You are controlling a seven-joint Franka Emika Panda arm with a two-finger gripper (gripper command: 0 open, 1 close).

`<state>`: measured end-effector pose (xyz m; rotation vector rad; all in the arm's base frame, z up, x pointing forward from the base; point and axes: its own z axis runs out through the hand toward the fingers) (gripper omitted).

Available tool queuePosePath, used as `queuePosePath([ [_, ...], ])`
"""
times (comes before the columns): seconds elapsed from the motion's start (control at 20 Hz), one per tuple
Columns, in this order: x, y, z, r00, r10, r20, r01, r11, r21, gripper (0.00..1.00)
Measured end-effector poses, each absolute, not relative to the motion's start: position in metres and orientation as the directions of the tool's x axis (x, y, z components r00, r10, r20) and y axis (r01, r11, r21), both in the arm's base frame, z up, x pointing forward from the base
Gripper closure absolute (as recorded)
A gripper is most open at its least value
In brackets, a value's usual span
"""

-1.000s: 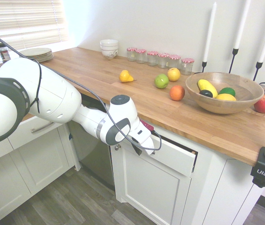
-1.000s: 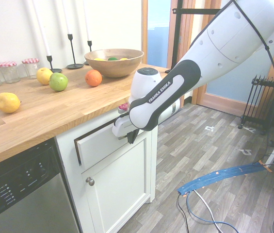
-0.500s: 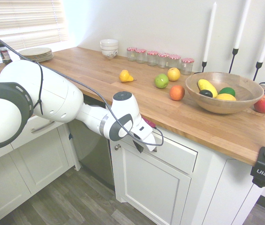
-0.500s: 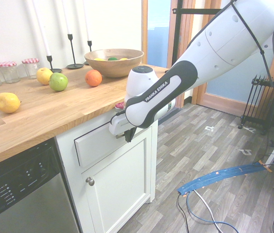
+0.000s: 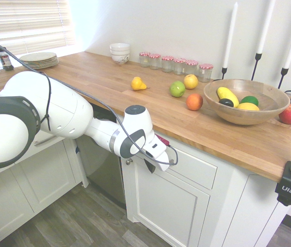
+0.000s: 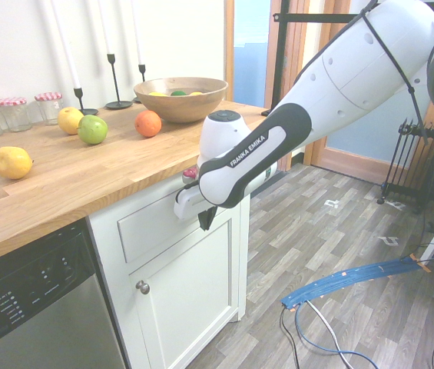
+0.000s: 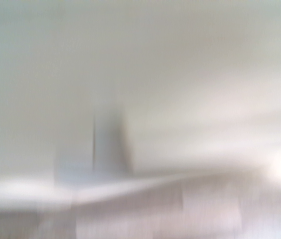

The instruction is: Close the drawer

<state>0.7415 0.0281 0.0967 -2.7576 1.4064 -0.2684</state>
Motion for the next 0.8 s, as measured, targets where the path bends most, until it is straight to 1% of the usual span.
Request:
queuePosePath([
  [0.15, 0.718, 0.032, 0.085, 0.597, -0.798, 0.085, -0.798, -0.602, -0.042, 1.0],
  [0.3, 0.696, 0.036, 0.107, 0.62, -0.784, 0.043, -0.785, -0.62, 0.012, 1.0],
  [0.5, 0.671, 0.04, 0.163, 0.644, -0.765, 0.027, -0.765, -0.644, 0.002, 1.0],
  [0.8, 0.615, 0.013, 0.24, 0.652, -0.758, 0.011, -0.758, -0.652, -0.021, 1.0],
])
